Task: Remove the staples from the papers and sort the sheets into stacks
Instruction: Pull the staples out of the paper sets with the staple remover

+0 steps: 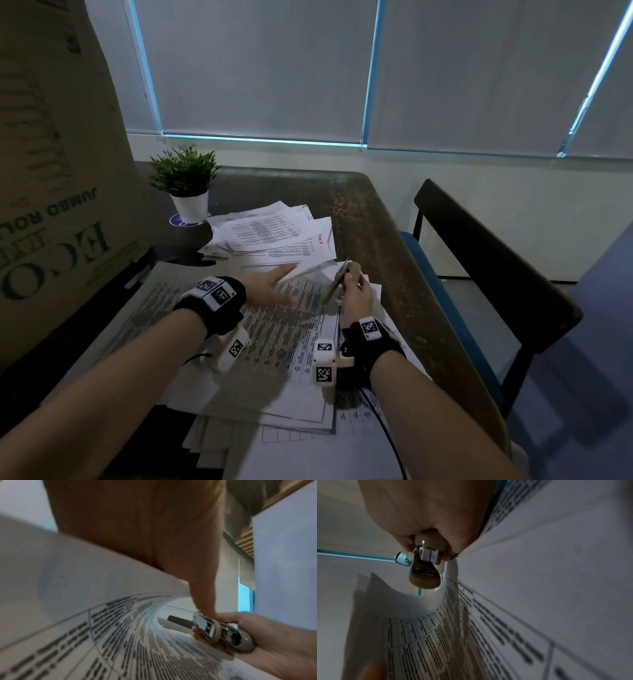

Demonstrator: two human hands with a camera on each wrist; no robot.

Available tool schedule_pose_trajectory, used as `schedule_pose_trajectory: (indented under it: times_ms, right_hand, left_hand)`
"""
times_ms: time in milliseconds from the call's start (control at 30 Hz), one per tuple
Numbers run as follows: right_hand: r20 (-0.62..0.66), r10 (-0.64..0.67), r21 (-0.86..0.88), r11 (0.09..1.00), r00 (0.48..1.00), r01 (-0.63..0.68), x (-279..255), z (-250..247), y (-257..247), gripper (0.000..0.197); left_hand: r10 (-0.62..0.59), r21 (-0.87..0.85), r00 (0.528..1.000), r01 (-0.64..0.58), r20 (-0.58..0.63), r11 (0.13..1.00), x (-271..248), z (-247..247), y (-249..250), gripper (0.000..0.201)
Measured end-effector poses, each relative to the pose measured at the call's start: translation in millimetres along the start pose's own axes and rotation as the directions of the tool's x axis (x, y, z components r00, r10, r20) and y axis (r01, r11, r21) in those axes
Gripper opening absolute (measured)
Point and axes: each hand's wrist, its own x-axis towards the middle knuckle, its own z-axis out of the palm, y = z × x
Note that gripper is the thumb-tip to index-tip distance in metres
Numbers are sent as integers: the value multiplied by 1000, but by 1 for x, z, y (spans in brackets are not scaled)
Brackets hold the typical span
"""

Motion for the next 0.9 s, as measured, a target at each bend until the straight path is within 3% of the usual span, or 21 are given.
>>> schedule_pose_trajectory:
  times_ms: [100,233,467,633,767,900]
  right_hand:
    - [9,-13,-11,1000,1000,13,2,1,2,55]
    - [-3,-3,20,1000,1000,3,3,0,0,41]
    - [-4,-8,11,1000,1000,8,6,-1,2,36]
    - [-15,-8,12,1000,1000,8,6,-1,1,36]
    - [-22,31,91,995,999,-29,5,-3,-2,32]
    - [-33,83,118,990,996,-79,2,-9,-5,28]
  left_hand:
    - [43,-165,999,-47,-30,985,3,10,1,83]
    - [35,-310,992,-70,-117,948,7,16,4,58]
    - [-17,-254,977,-38,-211,966,11,16,-5,49]
    - [-73,-270,943,-19,-325,963,10,17,-3,29]
    - [-126,-87,896,98,-427,991,16,5,-17,21]
    - [-297,-46,825,315,-480,948,11,-24,-51,27]
